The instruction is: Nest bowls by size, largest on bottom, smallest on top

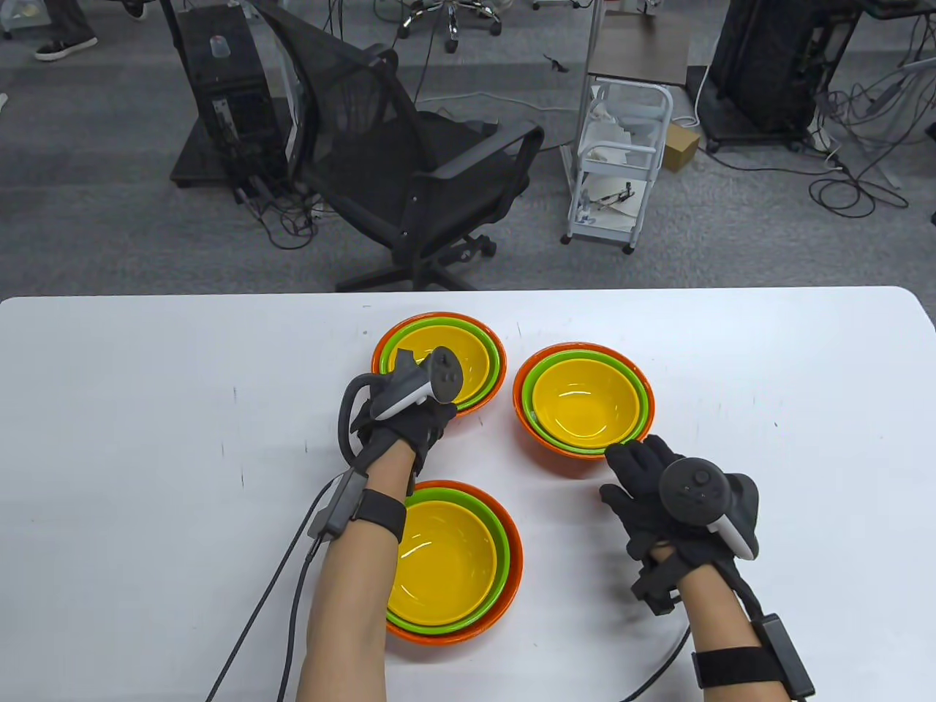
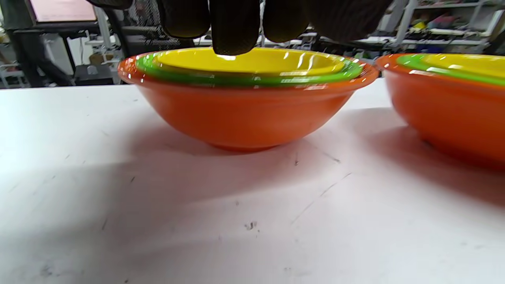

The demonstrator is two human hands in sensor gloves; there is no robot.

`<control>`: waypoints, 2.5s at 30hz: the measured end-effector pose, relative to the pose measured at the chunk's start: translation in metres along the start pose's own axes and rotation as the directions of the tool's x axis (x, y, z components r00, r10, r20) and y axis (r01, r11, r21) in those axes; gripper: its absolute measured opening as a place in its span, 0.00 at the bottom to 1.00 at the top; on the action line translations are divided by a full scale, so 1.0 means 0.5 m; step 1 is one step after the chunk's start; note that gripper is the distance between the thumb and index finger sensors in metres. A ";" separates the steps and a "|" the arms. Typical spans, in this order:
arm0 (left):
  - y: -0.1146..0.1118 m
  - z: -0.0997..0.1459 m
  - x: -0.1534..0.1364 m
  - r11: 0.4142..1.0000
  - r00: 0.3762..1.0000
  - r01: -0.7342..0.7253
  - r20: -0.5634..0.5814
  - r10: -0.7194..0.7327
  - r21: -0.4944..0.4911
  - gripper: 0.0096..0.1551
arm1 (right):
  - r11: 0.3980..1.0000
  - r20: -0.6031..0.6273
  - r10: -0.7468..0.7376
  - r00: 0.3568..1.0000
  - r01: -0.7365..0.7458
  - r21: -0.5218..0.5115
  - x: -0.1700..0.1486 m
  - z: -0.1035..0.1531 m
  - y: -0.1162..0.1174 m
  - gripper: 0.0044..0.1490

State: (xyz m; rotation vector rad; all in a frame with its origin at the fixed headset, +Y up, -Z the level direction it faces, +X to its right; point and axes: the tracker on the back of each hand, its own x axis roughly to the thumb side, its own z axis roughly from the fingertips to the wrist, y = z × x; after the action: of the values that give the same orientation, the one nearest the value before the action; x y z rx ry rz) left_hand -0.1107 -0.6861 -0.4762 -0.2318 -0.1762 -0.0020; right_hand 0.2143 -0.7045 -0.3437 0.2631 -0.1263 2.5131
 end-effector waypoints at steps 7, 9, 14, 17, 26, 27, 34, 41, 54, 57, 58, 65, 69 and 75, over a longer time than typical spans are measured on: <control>0.040 0.118 0.000 0.996 0.997 -0.036 0.069 0.030 0.086 0.40 | 0.994 0.059 0.070 0.996 -0.065 -0.087 0.035 0.005 -0.037 0.41; 0.045 0.154 -0.002 0.995 0.996 -0.032 0.081 0.024 0.097 0.42 | 0.989 0.083 0.111 0.990 -0.102 -0.104 0.051 0.007 -0.045 0.41; 0.049 0.224 -0.001 0.988 0.994 -0.035 0.108 0.019 0.148 0.45 | 0.970 0.142 0.218 0.966 -0.199 -0.137 0.093 0.013 -0.053 0.42; 0.048 0.261 -0.001 0.985 0.993 -0.040 0.118 0.021 0.166 0.47 | 0.956 0.187 0.280 0.942 -0.254 -0.149 0.120 0.019 -0.054 0.43; 0.031 0.351 -0.028 0.971 0.991 0.004 0.127 -0.035 0.240 0.52 | 0.905 0.213 0.415 0.884 -0.377 -0.196 0.176 0.044 -0.060 0.48; 0.025 0.359 -0.035 0.969 0.991 0.009 0.125 -0.042 0.248 0.52 | 0.899 0.220 0.429 0.876 -0.389 -0.203 0.178 0.047 -0.057 0.48; -0.035 0.388 -0.074 0.972 0.993 0.043 0.095 -0.067 0.231 0.55 | 0.874 0.248 0.485 0.839 -0.453 -0.178 0.162 0.059 -0.015 0.52; -0.086 0.386 -0.078 0.975 0.992 0.019 0.120 -0.047 0.221 0.57 | 0.874 0.226 0.486 0.844 -0.477 -0.100 0.130 0.060 0.026 0.54; -0.109 0.391 -0.097 0.979 0.990 0.011 0.133 -0.038 0.203 0.57 | 0.874 0.195 0.476 0.858 -0.486 0.001 0.100 0.072 0.052 0.56; -0.109 0.392 -0.105 0.979 0.991 0.003 0.130 -0.030 0.204 0.57 | 0.873 0.198 0.478 0.856 -0.488 0.002 0.100 0.071 0.055 0.56; -0.110 0.392 -0.106 0.980 0.991 -0.001 0.130 -0.026 0.201 0.57 | 0.871 0.199 0.480 0.854 -0.491 0.004 0.101 0.072 0.056 0.56; -0.112 0.391 -0.105 0.981 0.990 -0.001 0.137 -0.026 0.195 0.57 | 0.873 0.205 0.476 0.855 -0.488 0.004 0.102 0.070 0.058 0.56; -0.115 0.389 -0.104 0.983 0.991 0.004 0.134 -0.029 0.185 0.57 | 0.873 0.195 0.475 0.858 -0.487 0.014 0.100 0.070 0.058 0.56; -0.117 0.389 -0.100 0.984 0.990 0.002 0.135 -0.027 0.177 0.56 | 0.877 0.178 0.469 0.865 -0.480 0.019 0.098 0.072 0.055 0.55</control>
State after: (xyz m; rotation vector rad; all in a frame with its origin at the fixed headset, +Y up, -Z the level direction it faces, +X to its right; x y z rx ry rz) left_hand -0.1952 -0.6997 -0.2851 -0.0538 -0.3138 0.0152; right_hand 0.1649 -0.7048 -0.2989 0.5280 -0.2010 2.9875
